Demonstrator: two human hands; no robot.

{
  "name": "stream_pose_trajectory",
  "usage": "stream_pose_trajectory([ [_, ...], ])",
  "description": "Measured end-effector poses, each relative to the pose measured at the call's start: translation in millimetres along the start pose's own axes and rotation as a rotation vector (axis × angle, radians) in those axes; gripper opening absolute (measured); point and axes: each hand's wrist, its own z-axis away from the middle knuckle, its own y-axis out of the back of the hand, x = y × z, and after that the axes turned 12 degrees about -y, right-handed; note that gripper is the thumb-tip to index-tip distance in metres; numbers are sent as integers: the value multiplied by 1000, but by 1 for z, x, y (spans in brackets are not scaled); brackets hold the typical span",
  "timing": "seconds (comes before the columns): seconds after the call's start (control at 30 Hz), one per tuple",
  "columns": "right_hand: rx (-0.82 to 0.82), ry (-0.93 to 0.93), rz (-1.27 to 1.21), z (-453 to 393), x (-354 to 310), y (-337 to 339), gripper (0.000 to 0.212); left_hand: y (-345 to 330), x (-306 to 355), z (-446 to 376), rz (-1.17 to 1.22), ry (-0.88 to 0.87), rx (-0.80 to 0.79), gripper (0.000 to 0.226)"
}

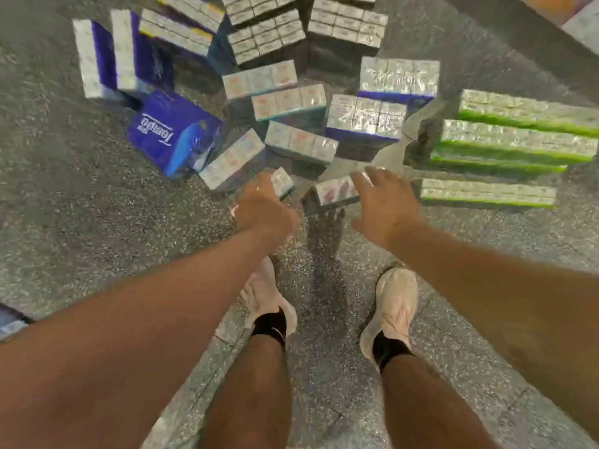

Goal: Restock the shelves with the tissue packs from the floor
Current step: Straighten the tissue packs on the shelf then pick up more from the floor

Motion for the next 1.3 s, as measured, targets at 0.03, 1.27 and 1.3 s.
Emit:
stream_pose_trajectory([
  [0.03,8,8,30,-15,-5,-16,78,-14,-9,-15,-73,-22,2,74],
  [1.27,421,827,196,282,-137,528,48,529,56,396,114,146,528,58],
  [1.3,428,895,210,308,-152,544,47,543,49,428,112,178,559,55],
])
